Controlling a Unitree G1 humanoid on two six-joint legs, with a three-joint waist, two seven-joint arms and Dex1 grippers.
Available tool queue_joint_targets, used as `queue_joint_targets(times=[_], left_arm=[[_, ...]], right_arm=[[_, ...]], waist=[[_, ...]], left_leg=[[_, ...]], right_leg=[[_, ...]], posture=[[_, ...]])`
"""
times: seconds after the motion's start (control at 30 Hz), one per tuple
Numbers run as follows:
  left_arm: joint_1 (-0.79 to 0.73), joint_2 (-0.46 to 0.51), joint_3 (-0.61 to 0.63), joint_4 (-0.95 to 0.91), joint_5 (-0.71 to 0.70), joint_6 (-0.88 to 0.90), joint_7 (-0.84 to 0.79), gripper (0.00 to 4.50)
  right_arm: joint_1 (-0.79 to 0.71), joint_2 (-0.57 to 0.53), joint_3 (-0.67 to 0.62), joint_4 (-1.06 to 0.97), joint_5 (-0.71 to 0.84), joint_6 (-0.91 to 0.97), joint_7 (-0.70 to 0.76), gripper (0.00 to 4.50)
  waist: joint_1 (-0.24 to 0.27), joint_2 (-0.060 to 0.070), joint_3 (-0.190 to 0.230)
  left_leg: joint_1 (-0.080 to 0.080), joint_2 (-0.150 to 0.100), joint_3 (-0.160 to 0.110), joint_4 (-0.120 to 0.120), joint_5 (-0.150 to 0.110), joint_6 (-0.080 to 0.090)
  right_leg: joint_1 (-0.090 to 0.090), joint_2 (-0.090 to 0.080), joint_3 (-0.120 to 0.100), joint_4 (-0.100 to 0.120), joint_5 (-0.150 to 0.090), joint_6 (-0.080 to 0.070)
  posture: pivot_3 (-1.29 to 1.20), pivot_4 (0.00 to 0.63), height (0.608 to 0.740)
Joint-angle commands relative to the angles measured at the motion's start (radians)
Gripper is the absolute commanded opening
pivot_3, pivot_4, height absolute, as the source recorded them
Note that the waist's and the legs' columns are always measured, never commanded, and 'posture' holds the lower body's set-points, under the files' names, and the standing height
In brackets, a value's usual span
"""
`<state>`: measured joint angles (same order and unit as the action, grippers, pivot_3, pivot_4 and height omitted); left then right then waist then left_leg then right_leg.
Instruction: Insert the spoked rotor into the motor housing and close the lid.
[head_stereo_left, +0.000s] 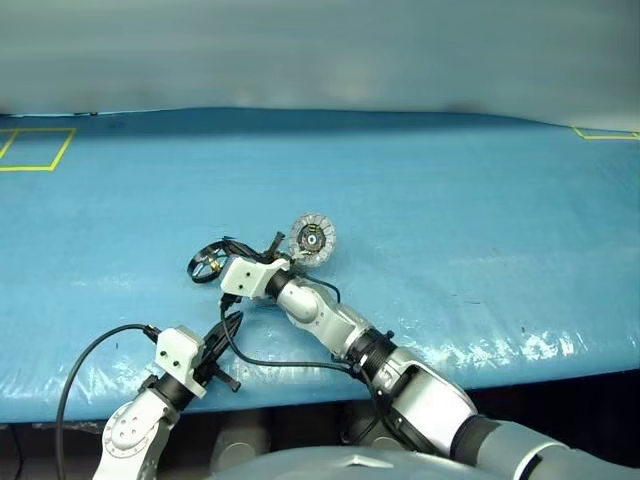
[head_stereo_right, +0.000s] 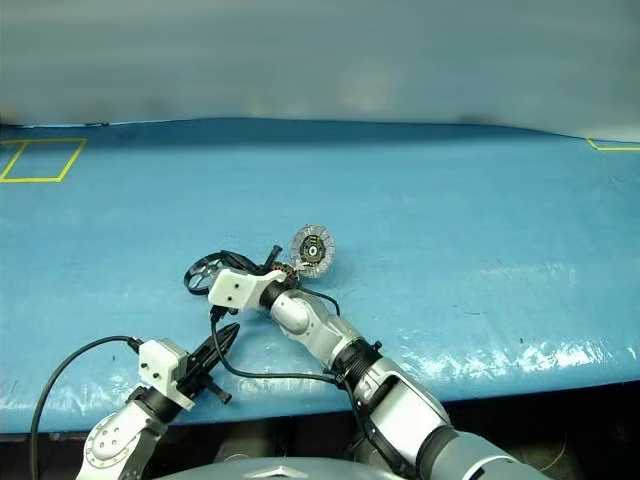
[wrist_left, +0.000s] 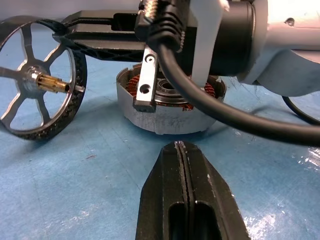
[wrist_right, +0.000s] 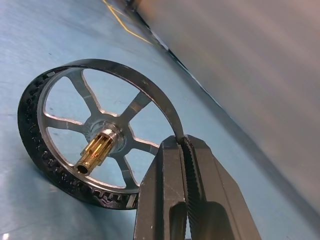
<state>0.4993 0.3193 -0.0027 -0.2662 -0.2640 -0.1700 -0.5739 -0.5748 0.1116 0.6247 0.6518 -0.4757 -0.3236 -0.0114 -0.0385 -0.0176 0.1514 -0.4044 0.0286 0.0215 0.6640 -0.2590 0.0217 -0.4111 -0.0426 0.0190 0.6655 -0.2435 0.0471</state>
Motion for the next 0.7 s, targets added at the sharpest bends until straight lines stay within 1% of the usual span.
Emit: queue_joint_targets(times=[0.03, 0.17, 0.3, 0.43, 0.6, 0.7], left_arm=[[0.001, 0.007, -0.002, -0.044, 0.0, 0.005, 0.002, 0.0], [-0.002, 0.007, -0.003, -0.046, -0.002, 0.011, 0.003, 0.0], [-0.008, 0.008, -0.006, -0.044, -0.001, 0.013, 0.003, 0.0], [-0.01, 0.009, -0.006, -0.044, 0.0, 0.015, 0.005, 0.0], [-0.011, 0.009, -0.007, -0.048, 0.004, 0.019, 0.011, 0.0], [-0.011, 0.008, -0.007, -0.051, 0.007, 0.022, 0.013, 0.0]], right_arm=[[0.042, -0.024, 0.01, -0.135, -0.011, 0.014, 0.064, 0.01], [0.084, -0.047, 0.013, -0.205, -0.02, 0.039, 0.117, 0.01], [0.078, -0.038, -0.001, -0.195, -0.017, 0.061, 0.128, 0.01], [0.02, 0.008, -0.034, -0.137, -0.005, 0.071, 0.099, 0.01], [-0.1, 0.076, -0.062, 0.005, -0.003, 0.051, 0.042, 0.01], [-0.156, 0.106, -0.074, 0.085, -0.004, 0.032, -0.016, 0.01]], waist=[[0.001, 0.0, 0.0], [0.001, 0.0, 0.0], [0.001, 0.0, 0.0], [0.001, 0.0, 0.0], [0.002, 0.0, 0.0], [0.002, 0.0, 0.0]], left_leg=[[0.001, 0.0, 0.0, 0.0, 0.0, 0.0], [0.002, 0.0, 0.0, 0.0, 0.0, 0.0], [0.004, 0.0, 0.0, 0.0, 0.0, 0.0], [0.004, 0.001, 0.001, 0.0, 0.0, 0.0], [0.004, 0.001, 0.001, 0.0, 0.0, -0.001], [0.005, 0.0, 0.0, -0.001, 0.0, -0.001]], right_leg=[[0.001, 0.0, 0.0, 0.0, 0.0, 0.0], [0.001, 0.0, 0.0, 0.0, 0.0, 0.0], [0.002, 0.001, 0.0, 0.001, -0.001, -0.001], [0.002, 0.001, 0.001, 0.001, -0.001, -0.002], [0.002, 0.001, 0.001, 0.001, -0.001, -0.002], [0.001, 0.0, 0.0, 0.0, -0.001, -0.002]], posture=[[0.0, 0.15, 0.74], [0.0, 0.15, 0.74], [0.0, 0.15, 0.74], [0.0, 0.15, 0.74], [0.0, 0.15, 0.74], [0.0, 0.15, 0.74]])
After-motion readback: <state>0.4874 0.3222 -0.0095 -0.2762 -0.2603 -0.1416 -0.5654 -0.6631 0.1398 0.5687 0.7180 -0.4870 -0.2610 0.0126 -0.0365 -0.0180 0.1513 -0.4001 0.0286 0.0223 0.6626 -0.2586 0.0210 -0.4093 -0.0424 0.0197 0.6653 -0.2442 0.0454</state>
